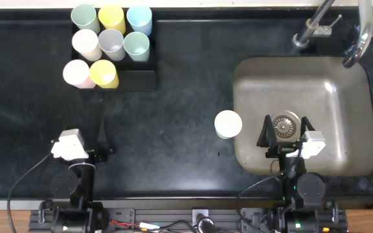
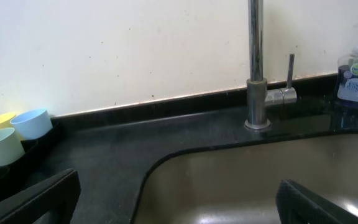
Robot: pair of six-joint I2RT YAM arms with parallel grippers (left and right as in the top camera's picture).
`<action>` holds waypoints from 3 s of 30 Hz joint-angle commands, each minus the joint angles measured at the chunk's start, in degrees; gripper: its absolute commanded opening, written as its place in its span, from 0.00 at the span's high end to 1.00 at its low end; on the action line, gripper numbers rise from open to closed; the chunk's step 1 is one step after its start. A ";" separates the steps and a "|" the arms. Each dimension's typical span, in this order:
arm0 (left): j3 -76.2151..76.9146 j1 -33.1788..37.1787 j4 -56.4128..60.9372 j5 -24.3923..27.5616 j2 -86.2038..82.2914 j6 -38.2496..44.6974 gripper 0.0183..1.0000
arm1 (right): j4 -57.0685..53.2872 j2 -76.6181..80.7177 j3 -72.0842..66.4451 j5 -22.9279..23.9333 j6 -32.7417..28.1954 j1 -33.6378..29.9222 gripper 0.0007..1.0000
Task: Store Cups
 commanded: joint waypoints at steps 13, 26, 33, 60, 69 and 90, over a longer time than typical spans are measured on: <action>-0.28 0.22 0.28 0.81 -0.68 1.25 0.00 | 0.28 -0.39 -0.79 -0.33 -0.17 -0.13 0.00; -0.28 0.22 0.28 0.81 -0.68 1.25 0.00 | -20.20 4.17 30.77 -0.35 -0.17 0.37 0.00; -0.28 0.22 0.28 0.81 -0.68 1.25 0.00 | -52.61 30.75 57.77 -1.38 0.31 0.37 0.00; -0.28 0.22 0.28 0.81 -0.68 1.25 0.00 | -75.60 93.50 76.37 -0.81 -25.75 16.28 0.00; -0.28 0.22 0.28 0.81 -0.68 1.25 0.00 | -71.43 94.92 76.91 -1.60 -26.73 14.78 0.00; -0.28 0.22 0.28 0.81 -0.68 1.25 0.00 | -68.19 98.44 77.11 -3.41 -27.67 13.38 0.06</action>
